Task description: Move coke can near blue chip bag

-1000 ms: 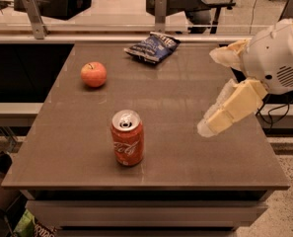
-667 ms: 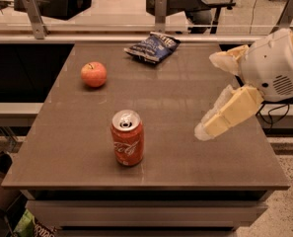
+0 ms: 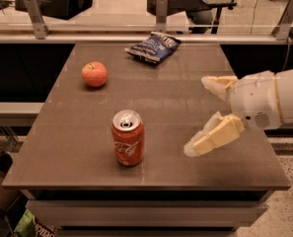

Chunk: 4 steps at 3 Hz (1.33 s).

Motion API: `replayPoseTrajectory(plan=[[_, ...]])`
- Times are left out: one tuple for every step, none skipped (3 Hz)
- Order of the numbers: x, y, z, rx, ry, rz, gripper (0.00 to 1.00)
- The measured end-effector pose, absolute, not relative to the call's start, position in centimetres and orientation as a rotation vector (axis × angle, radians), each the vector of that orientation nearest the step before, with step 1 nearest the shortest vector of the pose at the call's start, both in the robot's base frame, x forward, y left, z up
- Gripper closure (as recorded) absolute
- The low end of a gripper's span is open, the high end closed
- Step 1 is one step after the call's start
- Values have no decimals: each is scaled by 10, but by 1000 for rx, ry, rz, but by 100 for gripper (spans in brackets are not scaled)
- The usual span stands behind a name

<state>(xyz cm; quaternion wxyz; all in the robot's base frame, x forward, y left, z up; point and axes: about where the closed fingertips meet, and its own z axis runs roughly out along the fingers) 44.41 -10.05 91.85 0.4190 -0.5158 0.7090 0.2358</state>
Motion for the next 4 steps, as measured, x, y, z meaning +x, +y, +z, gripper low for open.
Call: replayPoseTrajectory(plan=[[451, -88, 893, -1241, 1682, 689, 0], [462, -69, 876, -1196, 1564, 796, 0], [472, -48, 863, -1167, 1473, 892, 0], [473, -34, 862, -1133, 1416, 957, 0]])
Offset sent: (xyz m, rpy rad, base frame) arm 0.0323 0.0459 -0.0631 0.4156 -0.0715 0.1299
